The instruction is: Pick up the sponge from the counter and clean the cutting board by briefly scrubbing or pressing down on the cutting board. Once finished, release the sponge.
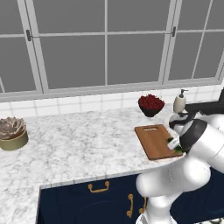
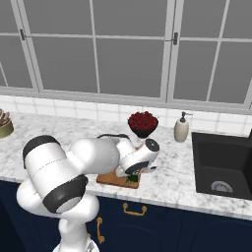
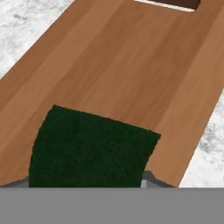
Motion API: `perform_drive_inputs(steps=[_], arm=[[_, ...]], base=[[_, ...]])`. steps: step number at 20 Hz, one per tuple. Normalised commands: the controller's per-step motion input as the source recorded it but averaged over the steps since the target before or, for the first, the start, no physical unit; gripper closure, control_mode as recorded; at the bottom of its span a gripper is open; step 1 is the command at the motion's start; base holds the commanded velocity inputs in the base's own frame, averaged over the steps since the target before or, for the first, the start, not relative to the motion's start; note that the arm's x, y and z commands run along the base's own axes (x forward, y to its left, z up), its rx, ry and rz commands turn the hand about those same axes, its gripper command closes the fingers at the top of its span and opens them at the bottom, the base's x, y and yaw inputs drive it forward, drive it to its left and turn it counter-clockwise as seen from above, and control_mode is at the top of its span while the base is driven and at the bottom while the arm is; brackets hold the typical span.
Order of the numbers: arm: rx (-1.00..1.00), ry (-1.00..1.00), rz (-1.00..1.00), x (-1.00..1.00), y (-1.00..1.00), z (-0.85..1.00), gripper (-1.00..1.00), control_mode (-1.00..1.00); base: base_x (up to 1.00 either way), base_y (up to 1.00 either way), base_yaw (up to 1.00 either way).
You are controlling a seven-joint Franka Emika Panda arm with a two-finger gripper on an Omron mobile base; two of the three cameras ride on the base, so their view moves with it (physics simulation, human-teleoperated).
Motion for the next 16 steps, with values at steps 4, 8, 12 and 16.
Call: perform_drive_inputs(steps=[4, 8, 12, 16], arm=[[-0.07, 0.0, 0.01, 0.09, -0.69, -0.12, 1.0, -1.0], [-0.08, 0.0, 0.03, 0.05, 0.26, -0.47, 1.0, -1.0], [0.0, 0.0, 0.14, -0.15, 1.0, -0.04, 1.0, -1.0], [0.0, -0.08, 0.06, -0.07, 0.96, 0.12, 1.0, -1.0]], base=[[0.0, 0.0, 0.0], [0.0, 0.0, 0.0], [0.0, 0.0, 0.0], [0.0, 0.0, 0.0]])
